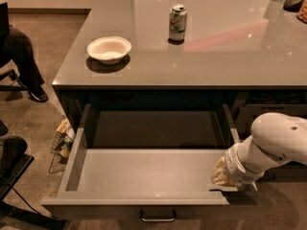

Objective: Open top drawer

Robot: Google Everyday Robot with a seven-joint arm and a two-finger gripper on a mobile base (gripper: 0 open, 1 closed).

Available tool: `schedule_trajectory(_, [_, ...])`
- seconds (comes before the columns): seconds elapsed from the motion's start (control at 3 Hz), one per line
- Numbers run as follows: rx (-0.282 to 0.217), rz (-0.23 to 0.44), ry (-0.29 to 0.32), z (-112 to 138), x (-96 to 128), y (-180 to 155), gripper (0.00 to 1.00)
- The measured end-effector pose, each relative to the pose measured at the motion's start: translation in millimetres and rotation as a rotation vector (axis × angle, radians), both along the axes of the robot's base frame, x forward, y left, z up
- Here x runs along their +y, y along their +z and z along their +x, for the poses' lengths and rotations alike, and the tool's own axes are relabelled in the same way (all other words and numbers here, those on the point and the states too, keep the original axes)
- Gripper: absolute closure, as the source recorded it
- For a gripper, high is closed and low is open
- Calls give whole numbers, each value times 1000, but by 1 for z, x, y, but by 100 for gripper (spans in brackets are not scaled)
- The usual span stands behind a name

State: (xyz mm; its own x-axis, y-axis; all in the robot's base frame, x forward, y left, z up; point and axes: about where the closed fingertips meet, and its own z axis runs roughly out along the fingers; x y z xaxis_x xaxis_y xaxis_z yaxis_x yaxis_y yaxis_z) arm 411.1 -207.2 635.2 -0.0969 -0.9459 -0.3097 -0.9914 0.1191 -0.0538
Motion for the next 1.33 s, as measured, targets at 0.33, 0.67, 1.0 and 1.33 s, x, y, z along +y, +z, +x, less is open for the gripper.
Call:
schedule_trajectory(0.33, [0,-1,1,0,0,0,40])
schedule_trajectory(0.67, [-1,-2,3,-1,1,1,17])
schedule_trajectory(1.0, [-2,-3,4,-1,1,1,0])
schedule_trajectory(1.33, [-2,-3,4,-1,1,1,0])
